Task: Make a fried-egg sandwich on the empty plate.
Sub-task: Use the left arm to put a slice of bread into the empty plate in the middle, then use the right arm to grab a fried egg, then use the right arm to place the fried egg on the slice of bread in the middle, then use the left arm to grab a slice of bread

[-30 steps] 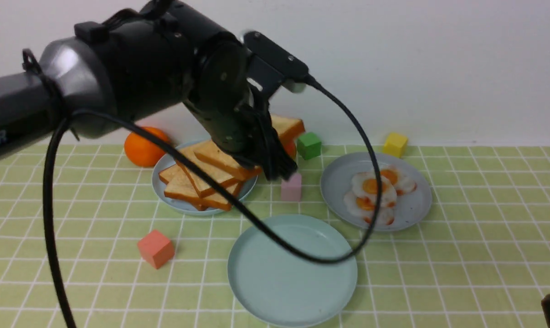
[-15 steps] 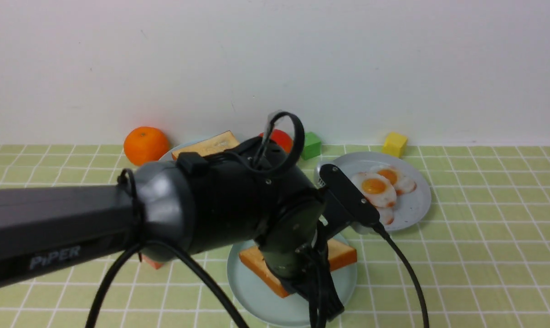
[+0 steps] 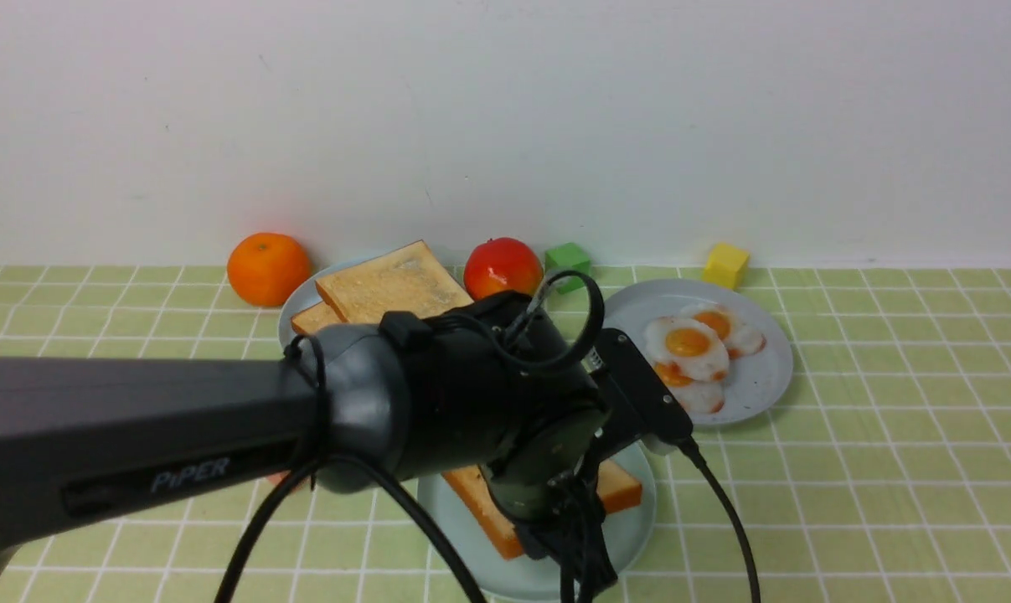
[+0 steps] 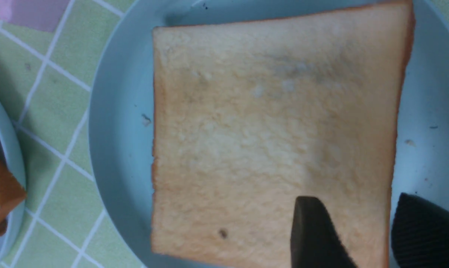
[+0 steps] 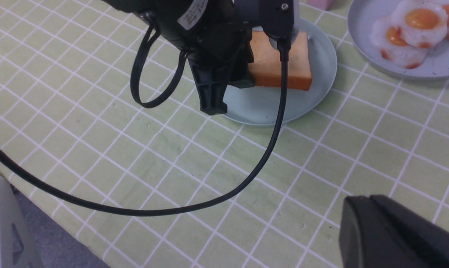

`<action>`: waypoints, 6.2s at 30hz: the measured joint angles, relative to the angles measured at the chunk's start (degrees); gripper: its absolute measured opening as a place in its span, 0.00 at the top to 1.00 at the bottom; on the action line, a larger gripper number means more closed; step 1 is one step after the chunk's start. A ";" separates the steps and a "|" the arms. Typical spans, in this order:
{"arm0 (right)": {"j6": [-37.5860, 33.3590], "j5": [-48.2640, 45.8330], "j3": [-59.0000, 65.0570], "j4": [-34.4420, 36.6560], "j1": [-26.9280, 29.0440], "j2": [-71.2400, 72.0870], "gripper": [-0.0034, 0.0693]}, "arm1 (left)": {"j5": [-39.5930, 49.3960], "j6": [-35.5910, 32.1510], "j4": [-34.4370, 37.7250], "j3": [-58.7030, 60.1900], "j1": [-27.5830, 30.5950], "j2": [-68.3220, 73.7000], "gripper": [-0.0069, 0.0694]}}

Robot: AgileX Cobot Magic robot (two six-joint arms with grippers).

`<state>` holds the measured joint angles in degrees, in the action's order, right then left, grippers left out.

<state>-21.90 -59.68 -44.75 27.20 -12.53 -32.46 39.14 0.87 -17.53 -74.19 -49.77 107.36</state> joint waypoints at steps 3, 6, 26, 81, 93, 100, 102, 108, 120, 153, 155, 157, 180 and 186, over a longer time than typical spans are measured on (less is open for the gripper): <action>0.54 0.00 0.00 -0.78 0.00 0.00 0.89 | 0.68 2.17 0.14 0.00 0.00 0.00 0.39; 0.56 0.19 0.00 -1.21 0.00 0.00 0.87 | 2.86 4.66 1.54 -0.82 -0.07 -0.33 0.34; 11.13 15.41 -6.99 -1.82 0.00 -34.54 0.68 | 4.42 15.95 9.07 15.05 -3.45 -50.57 0.93; 15.25 19.65 -41.79 21.71 10.83 -91.91 0.45 | -10.90 16.10 13.34 31.52 -3.45 -73.40 0.93; 9.79 20.22 -41.79 26.38 10.83 -92.68 0.51 | -10.90 16.10 13.41 31.52 -3.45 -73.40 0.93; 9.80 20.18 -42.03 25.21 11.32 -92.68 0.74 | -10.90 16.10 14.16 31.52 -3.45 -73.40 0.93; 9.80 19.60 -42.17 25.75 11.63 -92.43 0.79 | -10.88 16.10 14.36 31.56 -3.45 -73.40 0.93; 8.02 16.35 -42.12 24.51 12.44 -89.20 0.85 | -10.13 16.10 14.32 31.56 -3.45 -73.40 0.92; 0.95 3.56 -31.47 26.09 8.77 -68.36 0.85 | -8.02 21.73 8.66 31.56 -3.45 -73.40 0.92; -19.82 21.02 -12.08 60.18 -8.05 -76.90 0.72 | -6.13 27.82 1.74 31.56 -3.45 -73.40 0.90; -19.82 21.08 -12.08 59.18 -8.05 -76.83 0.60 | -6.13 27.82 1.74 31.56 -3.45 -73.40 0.90; -19.76 21.08 -12.08 57.64 -8.05 -76.67 0.48 | -6.13 27.82 1.74 31.56 -3.45 -73.40 0.90; 8.67 9.08 -12.02 -1.88 -0.70 -34.37 0.95 | -4.52 30.83 3.04 31.26 -3.45 -50.00 0.89; 13.49 1.20 -12.02 -8.59 -0.70 -23.68 0.95 | -5.03 26.80 4.48 23.59 0.47 -34.39 0.93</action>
<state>-8.41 -58.47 -56.77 18.62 -13.23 -56.14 34.11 27.67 -13.05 -50.61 -49.30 72.97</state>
